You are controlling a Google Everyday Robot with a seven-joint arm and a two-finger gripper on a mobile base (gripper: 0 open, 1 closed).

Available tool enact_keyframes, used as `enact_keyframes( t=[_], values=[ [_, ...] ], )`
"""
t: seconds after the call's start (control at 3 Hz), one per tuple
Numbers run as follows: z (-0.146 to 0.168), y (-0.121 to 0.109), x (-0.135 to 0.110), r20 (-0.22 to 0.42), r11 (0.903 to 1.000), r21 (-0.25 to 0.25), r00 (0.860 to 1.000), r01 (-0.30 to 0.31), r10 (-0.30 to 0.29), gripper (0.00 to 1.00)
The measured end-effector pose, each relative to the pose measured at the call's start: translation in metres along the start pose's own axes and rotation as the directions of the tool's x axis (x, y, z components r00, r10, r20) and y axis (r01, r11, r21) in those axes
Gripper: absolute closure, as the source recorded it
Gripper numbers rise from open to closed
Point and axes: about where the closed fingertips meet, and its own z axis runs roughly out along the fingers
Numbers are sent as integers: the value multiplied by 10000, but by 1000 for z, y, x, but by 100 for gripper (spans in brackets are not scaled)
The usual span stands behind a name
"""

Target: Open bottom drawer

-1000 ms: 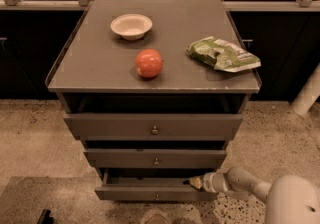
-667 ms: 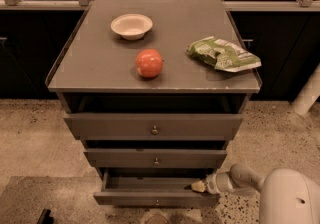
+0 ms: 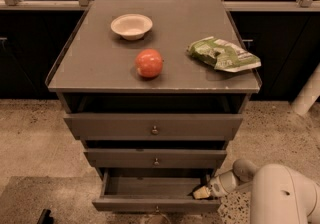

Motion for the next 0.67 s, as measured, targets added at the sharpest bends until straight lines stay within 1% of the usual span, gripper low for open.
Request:
enact_keyframes(
  t=[0.33, 0.67],
  values=[
    [0, 0, 0, 4, 10000, 0, 10000, 0, 0, 100],
    [-2, 8, 3, 494, 10000, 55, 9988, -22, 19, 100]
  ],
)
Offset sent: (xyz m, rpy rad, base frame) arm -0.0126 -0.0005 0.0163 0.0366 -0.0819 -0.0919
